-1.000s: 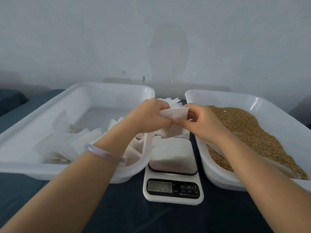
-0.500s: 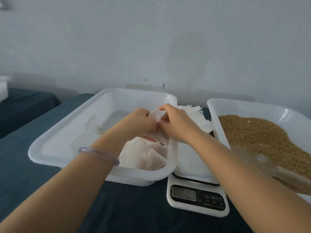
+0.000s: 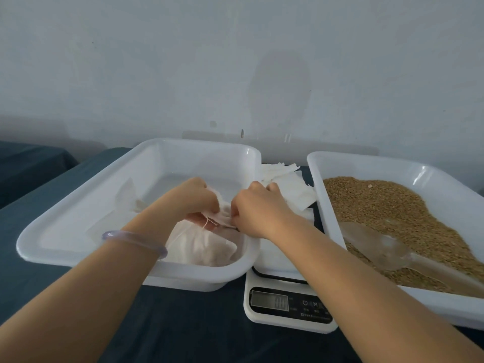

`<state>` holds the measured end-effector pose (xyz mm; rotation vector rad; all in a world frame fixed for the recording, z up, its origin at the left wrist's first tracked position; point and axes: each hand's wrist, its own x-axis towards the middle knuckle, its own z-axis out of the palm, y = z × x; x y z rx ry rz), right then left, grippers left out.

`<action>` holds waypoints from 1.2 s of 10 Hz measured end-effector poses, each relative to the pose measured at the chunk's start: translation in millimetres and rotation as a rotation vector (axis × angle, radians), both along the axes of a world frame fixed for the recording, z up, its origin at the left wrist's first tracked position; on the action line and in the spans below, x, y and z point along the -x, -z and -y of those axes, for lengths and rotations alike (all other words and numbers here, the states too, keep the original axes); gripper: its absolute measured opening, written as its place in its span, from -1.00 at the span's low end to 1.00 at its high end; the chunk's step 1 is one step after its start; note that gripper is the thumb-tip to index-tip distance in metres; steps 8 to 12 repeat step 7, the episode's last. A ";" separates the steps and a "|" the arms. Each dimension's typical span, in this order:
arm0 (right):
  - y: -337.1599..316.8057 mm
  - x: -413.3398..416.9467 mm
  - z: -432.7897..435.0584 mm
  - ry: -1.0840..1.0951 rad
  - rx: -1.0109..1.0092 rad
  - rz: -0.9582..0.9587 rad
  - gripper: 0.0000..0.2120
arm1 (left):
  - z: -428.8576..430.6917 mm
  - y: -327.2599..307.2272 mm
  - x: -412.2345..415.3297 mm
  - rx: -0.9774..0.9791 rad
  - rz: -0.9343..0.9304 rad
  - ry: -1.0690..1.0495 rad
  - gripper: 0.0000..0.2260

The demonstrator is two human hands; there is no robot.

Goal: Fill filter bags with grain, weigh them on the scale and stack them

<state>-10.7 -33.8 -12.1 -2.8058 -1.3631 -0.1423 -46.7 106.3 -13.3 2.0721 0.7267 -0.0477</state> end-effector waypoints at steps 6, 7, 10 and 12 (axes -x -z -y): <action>-0.1 6.0 11.7 0.081 -0.049 -0.186 -0.80 | 29.6 2.4 7.7 -0.929 -0.275 0.545 -0.81; 0.0 9.3 14.9 0.068 -0.231 -0.234 -0.76 | 34.1 -2.3 7.8 -0.949 -0.234 0.525 -0.82; 0.0 9.3 14.9 0.068 -0.231 -0.234 -0.76 | 34.1 -2.3 7.8 -0.949 -0.234 0.525 -0.82; 0.0 9.3 14.9 0.068 -0.231 -0.234 -0.76 | 34.1 -2.3 7.8 -0.949 -0.234 0.525 -0.82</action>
